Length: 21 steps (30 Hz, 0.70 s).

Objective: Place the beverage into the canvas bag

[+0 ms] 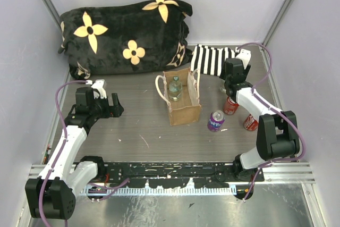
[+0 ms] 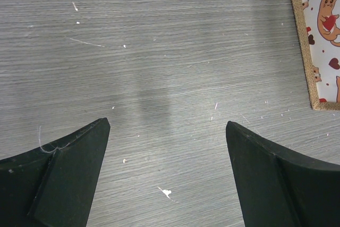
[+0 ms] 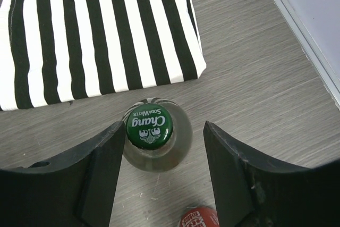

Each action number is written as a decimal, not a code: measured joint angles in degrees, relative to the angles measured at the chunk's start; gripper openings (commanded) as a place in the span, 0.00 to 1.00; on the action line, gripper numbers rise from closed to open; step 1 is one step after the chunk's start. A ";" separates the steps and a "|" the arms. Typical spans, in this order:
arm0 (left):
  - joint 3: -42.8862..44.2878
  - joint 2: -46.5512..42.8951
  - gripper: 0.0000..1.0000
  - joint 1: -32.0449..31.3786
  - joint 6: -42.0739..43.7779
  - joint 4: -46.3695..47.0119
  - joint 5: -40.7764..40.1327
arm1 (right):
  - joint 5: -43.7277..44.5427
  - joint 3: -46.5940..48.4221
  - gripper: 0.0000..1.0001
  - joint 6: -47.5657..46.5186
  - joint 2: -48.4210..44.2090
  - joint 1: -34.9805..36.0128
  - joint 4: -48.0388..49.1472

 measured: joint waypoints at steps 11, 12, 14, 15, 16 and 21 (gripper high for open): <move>0.00 0.44 0.98 0.00 0.00 0.00 -0.02 | -0.85 -2.12 0.02 -1.31 0.00 -1.20 6.38; 0.00 0.44 0.98 0.00 0.00 0.00 -0.02 | -0.85 -2.36 0.01 -1.20 0.00 -1.33 6.95; 0.00 0.46 0.98 0.00 0.00 0.00 0.00 | -0.98 -2.60 0.01 -1.31 -0.02 -1.42 7.48; 0.00 0.44 0.98 0.00 0.00 0.00 0.00 | -0.96 -2.67 0.01 -1.31 -0.09 -1.42 7.56; 0.00 0.44 0.98 0.00 0.00 0.00 0.00 | -0.98 -2.75 0.01 -1.38 -0.24 -1.42 7.52; 0.00 0.44 0.98 0.00 0.00 0.00 0.00 | -1.53 -2.86 0.01 -1.36 -1.07 -1.42 6.25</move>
